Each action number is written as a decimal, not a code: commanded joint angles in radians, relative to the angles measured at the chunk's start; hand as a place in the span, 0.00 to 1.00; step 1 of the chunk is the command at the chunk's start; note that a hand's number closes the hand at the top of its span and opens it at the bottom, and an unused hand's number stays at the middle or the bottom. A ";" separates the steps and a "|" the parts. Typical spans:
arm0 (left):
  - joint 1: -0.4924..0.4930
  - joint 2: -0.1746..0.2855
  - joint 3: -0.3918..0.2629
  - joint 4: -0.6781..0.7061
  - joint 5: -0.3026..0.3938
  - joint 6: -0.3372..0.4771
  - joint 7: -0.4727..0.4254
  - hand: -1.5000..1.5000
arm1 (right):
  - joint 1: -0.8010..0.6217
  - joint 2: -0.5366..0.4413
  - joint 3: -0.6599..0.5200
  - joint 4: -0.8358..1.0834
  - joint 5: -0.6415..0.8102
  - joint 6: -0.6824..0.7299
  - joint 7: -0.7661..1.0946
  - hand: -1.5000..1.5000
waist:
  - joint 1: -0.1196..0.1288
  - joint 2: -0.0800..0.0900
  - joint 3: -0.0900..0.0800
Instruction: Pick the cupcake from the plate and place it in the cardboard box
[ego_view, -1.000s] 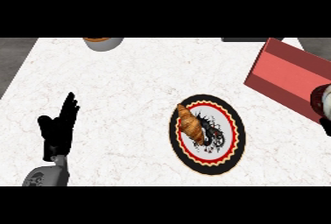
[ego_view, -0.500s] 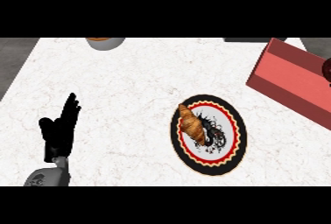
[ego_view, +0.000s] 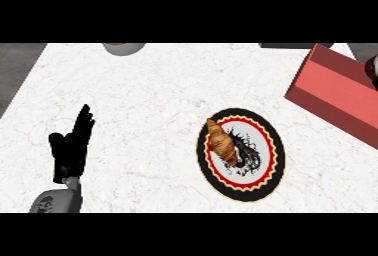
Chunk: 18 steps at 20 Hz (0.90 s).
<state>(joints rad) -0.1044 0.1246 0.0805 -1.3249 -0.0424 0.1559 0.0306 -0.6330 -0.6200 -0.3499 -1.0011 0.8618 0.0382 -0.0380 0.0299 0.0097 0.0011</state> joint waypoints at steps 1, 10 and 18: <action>0.013 -0.001 -0.006 -0.040 0.008 -0.008 0.027 0.50 | -0.052 0.029 -0.051 0.240 -0.001 -0.151 -0.065 1.00 | 0.007 0.001 0.001; -0.016 -0.029 -0.016 0.022 -0.005 0.003 -0.019 0.50 | -0.183 -0.041 -0.172 0.584 -0.121 -0.109 -0.281 0.00 | 0.018 0.012 0.003; 0.010 0.006 0.003 -0.003 -0.005 -0.005 -0.013 0.50 | -0.180 -0.065 -0.360 0.641 -0.366 0.079 -0.532 0.00 | -0.002 0.004 0.003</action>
<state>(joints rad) -0.1050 0.1197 0.0761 -1.3339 -0.0447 0.1523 0.0340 -0.8169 -0.6630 -0.6238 -0.4019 0.6000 0.0323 -0.4651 0.0363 0.0148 0.0043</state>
